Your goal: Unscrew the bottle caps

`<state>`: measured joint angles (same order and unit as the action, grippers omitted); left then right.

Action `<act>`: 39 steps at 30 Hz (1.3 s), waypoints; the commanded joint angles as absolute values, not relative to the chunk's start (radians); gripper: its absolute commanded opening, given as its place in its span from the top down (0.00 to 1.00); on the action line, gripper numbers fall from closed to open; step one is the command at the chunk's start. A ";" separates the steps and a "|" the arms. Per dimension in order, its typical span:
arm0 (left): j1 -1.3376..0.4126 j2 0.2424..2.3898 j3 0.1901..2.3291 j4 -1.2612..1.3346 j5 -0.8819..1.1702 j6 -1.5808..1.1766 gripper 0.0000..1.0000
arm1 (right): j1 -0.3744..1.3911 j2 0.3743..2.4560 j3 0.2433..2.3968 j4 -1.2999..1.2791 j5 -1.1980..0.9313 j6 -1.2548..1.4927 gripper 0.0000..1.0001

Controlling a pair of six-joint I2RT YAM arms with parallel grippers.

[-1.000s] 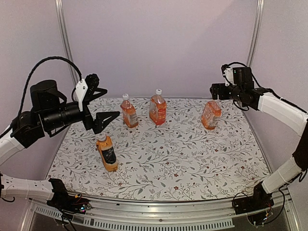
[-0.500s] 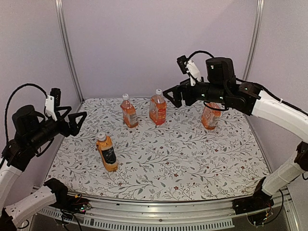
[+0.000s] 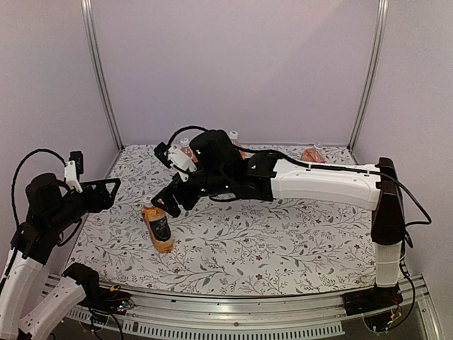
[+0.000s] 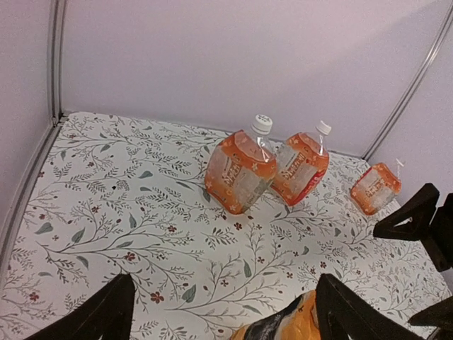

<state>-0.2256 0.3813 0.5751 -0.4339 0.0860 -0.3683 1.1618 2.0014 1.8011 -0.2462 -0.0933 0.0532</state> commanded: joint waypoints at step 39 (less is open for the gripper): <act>-0.321 0.534 0.739 -0.577 0.695 0.103 0.14 | 1.182 1.858 1.791 -0.124 -0.014 0.170 0.98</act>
